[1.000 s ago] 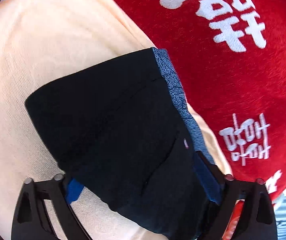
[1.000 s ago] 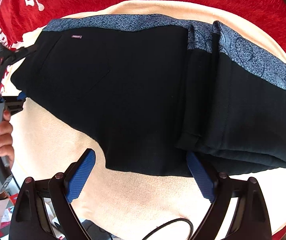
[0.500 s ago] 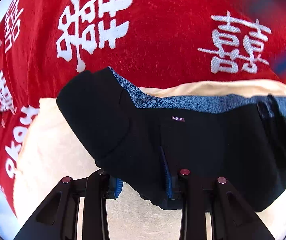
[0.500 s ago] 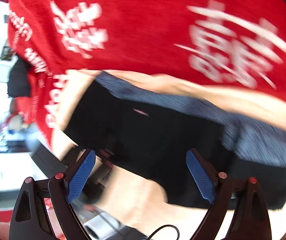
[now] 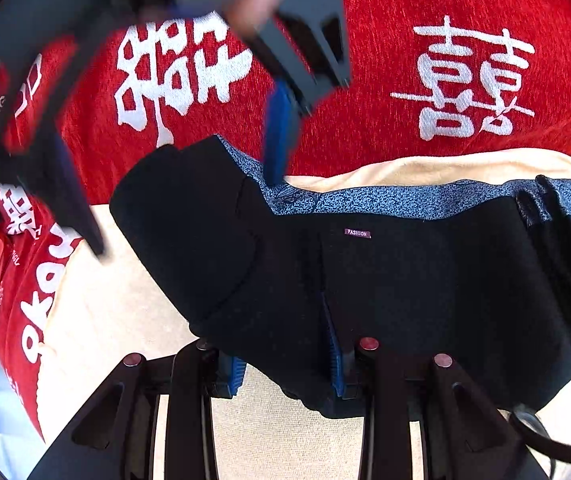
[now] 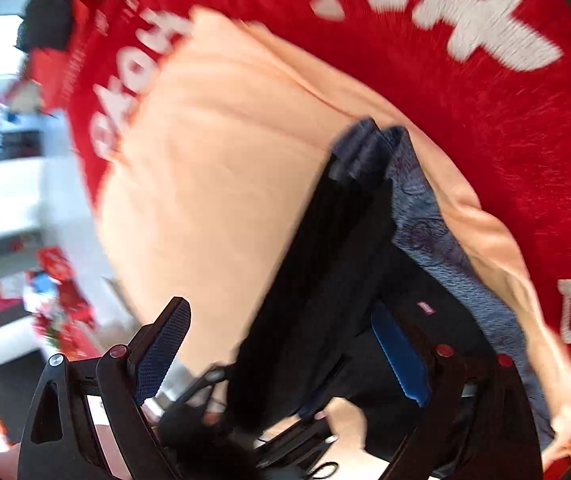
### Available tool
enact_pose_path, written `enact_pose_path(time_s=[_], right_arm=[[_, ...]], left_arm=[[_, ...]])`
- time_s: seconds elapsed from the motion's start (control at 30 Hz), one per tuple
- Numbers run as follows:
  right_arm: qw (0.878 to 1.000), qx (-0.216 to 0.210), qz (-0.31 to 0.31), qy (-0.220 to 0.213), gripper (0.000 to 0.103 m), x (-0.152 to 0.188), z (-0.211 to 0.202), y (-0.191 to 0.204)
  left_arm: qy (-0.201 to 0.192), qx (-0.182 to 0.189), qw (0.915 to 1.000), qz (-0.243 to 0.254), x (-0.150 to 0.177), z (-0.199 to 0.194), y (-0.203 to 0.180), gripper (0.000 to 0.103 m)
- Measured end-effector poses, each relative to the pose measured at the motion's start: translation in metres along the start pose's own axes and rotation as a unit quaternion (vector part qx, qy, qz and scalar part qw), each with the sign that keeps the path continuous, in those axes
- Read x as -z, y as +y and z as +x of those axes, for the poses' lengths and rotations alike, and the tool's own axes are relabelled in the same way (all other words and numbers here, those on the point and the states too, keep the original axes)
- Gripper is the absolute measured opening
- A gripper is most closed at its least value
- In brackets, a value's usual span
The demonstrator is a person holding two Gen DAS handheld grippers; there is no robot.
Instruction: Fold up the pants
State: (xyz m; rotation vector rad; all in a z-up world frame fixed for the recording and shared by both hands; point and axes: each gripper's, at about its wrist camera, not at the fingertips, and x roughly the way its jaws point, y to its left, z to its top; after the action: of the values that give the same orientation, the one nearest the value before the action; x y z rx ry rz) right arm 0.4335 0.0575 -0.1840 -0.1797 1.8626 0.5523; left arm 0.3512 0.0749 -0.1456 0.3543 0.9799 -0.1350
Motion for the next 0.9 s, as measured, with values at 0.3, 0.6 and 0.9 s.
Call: enact_pose_path(time_s=[0.3, 0.6, 0.9], right_arm=[[0.987, -0.096, 0.063, -0.114, 0.019, 0.073, -0.049, -0.057], [0.942, -0.172, 0.146, -0.248, 0.019, 0.215, -0.123, -0.150], [0.897, -0.201, 0.236, -0.316, 0.019, 0.350, -0.124, -0.252]], left_arm=[[-0.034, 0.019, 0.9985, 0.037, -0.019, -0.040, -0.027, 0.034], [-0.085, 0.093, 0.9868, 0.102, -0.057, -0.118, -0.112, 0.034], [-0.081, 0.142, 0.9684, 0.188, -0.061, -0.152, -0.244, 0.034]])
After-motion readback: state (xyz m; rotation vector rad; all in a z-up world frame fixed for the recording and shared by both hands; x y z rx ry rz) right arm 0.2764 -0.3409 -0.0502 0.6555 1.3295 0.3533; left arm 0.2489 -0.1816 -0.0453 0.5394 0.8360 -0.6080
